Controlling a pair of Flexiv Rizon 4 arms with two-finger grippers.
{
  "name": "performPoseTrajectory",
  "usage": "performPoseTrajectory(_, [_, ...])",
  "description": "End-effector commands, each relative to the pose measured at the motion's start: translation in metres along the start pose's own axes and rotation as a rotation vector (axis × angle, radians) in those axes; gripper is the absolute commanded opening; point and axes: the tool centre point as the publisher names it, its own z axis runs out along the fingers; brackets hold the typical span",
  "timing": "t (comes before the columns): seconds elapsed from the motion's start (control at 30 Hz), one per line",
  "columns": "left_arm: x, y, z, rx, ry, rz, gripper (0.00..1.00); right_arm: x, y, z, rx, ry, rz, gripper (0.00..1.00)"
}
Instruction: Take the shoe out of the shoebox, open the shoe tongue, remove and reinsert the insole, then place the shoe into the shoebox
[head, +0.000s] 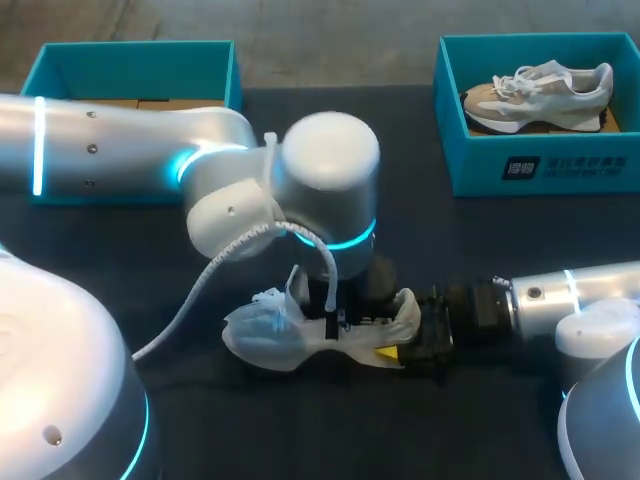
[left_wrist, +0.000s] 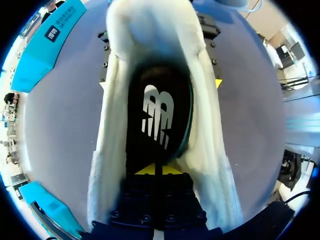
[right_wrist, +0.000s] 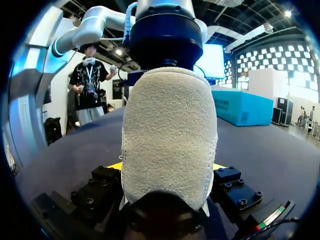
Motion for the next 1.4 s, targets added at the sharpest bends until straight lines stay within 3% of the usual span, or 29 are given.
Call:
performPoseTrajectory(0.03, [-0.010,0.015,-0.010,0.117,0.092,0.008,0.00,0.003,-0.001,0.002,0.003,0.000,0.000,0.00])
performPoseTrajectory(0.2, [-0.007,0.019,-0.020,0.194,0.159,0.023,0.00,0.003,-0.001,0.002,0.003,0.000,0.000,0.00])
performPoseTrajectory(0.53, [-0.003,0.023,-0.034,0.270,0.198,0.050,0.00,0.003,-0.001,0.002,0.003,0.000,0.000,0.00])
performPoseTrajectory(1.03, [0.010,0.011,-0.057,0.317,0.177,0.117,0.00,0.003,-0.001,0.002,0.003,0.000,0.000,0.00])
performPoseTrajectory(1.4, [0.003,0.008,-0.060,0.286,0.100,0.067,0.00,0.003,-0.001,0.002,0.003,0.000,0.000,0.00])
